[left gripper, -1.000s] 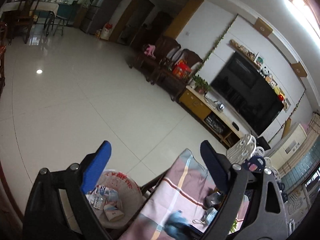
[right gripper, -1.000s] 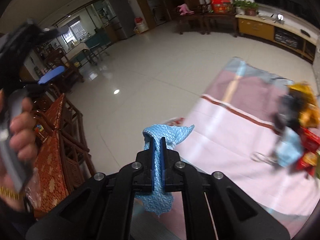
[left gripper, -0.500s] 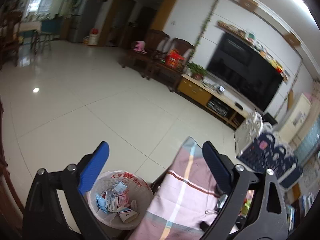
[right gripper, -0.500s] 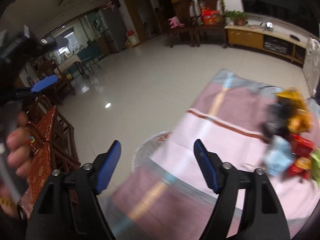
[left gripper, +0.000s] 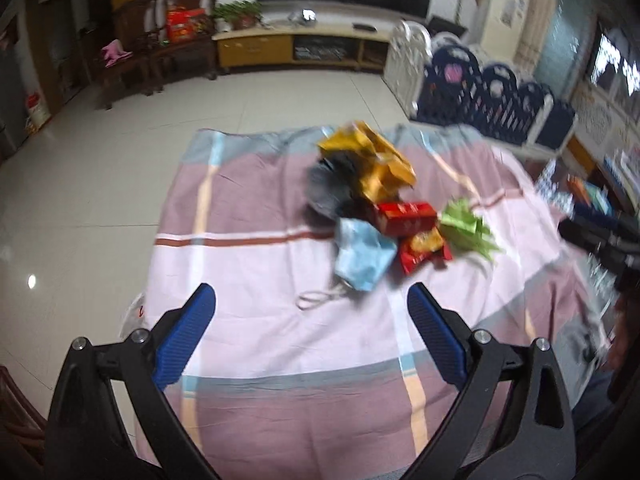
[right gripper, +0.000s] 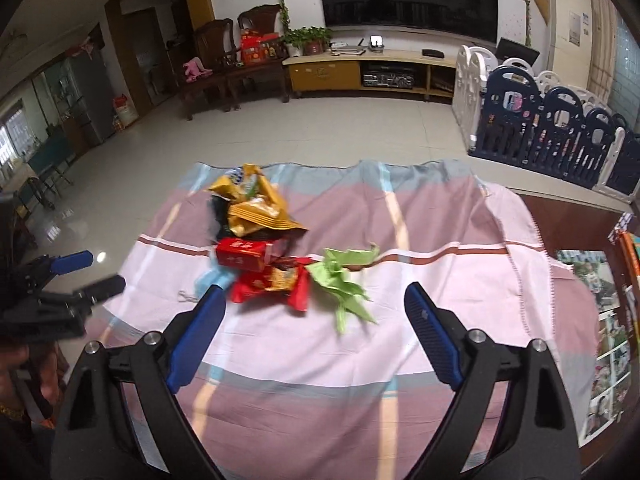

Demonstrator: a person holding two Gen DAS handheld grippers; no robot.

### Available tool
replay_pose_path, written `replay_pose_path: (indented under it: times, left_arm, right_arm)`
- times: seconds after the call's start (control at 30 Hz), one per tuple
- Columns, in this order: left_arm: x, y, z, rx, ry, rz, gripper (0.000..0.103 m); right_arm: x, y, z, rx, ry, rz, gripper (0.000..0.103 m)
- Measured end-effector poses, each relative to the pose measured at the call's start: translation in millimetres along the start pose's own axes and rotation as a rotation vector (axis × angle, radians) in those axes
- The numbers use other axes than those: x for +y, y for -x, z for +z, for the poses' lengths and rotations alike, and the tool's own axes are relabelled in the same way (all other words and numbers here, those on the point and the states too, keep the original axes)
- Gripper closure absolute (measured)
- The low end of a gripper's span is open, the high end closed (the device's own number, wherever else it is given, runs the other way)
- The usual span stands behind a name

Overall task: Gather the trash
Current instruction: 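Reach the left tool to the blue face mask and grasp it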

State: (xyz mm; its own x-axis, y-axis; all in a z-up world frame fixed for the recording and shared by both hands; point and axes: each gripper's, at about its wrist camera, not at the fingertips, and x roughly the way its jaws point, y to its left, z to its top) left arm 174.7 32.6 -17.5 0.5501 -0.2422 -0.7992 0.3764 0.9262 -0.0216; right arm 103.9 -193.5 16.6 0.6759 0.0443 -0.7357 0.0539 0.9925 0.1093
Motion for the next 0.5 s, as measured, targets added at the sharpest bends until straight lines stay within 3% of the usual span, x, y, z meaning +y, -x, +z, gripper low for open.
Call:
replay_pose_path:
  times: [0.1, 0.3, 0.5]
  left_arm:
    - [-25.4, -16.1, -7.1, 0.040, -0.085, 0.016, 0.007]
    - [-35.6, -29.4, -10.9, 0.061, -0.089, -0.010, 0.007]
    - [-42.4, -44.8, -4.8, 0.074, -0.121, 0.014, 0.007]
  right_arm:
    - [-7.0, -5.1, 0.7, 0.021, -0.013, -0.005, 0.014]
    - [-23.2, -2.5, 3.2, 0.032, -0.033, 0.037, 0.014]
    - [-24.3, -6.9, 3.4, 0.057, -0.037, 0.044, 0.014]
